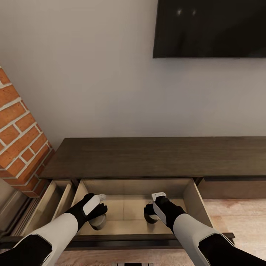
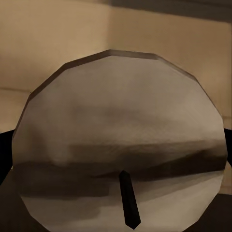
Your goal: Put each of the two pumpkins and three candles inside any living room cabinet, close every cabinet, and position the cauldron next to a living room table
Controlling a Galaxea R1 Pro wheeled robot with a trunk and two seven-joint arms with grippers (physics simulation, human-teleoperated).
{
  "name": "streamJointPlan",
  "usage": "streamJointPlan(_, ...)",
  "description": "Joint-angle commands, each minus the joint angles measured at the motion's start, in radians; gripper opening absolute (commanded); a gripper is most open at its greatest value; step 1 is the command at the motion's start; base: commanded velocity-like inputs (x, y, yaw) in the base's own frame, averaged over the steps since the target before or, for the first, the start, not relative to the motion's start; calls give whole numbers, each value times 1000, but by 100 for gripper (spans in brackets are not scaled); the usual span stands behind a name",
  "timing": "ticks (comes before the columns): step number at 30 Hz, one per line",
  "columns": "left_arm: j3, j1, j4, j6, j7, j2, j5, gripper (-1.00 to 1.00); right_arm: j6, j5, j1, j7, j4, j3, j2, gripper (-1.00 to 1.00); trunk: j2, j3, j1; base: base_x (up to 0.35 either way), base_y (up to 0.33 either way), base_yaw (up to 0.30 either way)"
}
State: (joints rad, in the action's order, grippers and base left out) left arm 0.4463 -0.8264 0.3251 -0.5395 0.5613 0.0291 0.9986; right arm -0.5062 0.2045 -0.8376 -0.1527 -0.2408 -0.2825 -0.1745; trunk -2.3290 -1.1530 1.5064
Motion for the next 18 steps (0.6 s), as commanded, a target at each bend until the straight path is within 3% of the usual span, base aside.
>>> streamJointPlan(1,0,0,0,0,-1,0,-1,-100,2,4,0,-1,0,0,0,-100,0,-2,0,0,0,0)
streamJointPlan(8,0,1,-1,1,-3,0,-2,-100,3,4,0,-1,0,0,0,-100,0,-13,0,0,3,0)
streamJointPlan(18,0,1,-1,1,-3,0,-2,-100,3,4,0,-1,-1,0,0,-100,0,-28,0,16,112,0)
